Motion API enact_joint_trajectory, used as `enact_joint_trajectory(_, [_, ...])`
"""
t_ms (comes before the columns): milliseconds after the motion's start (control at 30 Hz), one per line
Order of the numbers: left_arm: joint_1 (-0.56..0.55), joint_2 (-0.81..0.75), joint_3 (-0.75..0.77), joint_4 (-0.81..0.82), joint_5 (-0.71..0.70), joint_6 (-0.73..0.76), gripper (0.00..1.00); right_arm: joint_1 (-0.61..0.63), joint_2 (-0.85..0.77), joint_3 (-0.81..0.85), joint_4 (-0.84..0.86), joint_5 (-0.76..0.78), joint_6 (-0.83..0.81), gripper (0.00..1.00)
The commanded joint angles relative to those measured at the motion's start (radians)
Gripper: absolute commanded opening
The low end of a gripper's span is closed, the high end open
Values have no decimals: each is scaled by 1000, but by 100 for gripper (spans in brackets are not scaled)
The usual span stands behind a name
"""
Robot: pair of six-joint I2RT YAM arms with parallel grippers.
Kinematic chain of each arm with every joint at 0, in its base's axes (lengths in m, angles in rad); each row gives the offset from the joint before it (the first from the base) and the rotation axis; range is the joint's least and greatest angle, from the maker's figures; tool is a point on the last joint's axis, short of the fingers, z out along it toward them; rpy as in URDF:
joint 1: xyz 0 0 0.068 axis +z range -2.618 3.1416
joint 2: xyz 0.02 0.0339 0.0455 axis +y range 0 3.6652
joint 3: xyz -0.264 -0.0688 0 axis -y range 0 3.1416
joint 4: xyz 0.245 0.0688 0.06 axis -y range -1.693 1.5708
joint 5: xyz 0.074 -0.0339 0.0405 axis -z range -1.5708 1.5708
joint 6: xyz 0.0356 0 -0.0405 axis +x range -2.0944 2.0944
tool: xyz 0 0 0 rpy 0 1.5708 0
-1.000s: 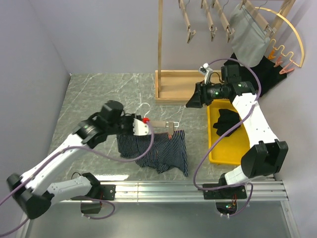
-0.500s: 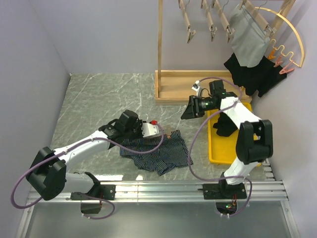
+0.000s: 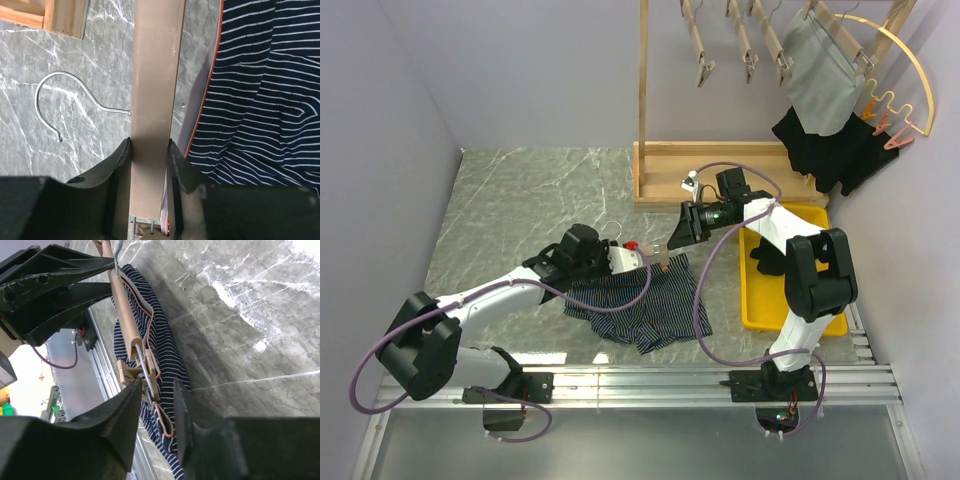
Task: Clip the underwear to the hanger
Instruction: Adjust the underwear at the center of the board, then adjust the underwear on the hanger.
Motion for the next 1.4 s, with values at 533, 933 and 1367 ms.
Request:
enact_joint_trajectory(533, [56,-59,155,-189,208,-142,75,40,-66,7,33,10,-159,0])
enact_joint_trajectory(933, [205,178,543,-486,892,-230,89,100,-123,18,29,70,-303,0])
enact_joint_trajectory(1367, [216,380,659,-400,1014,-205,80,155,-189,22,0,128,-395,0])
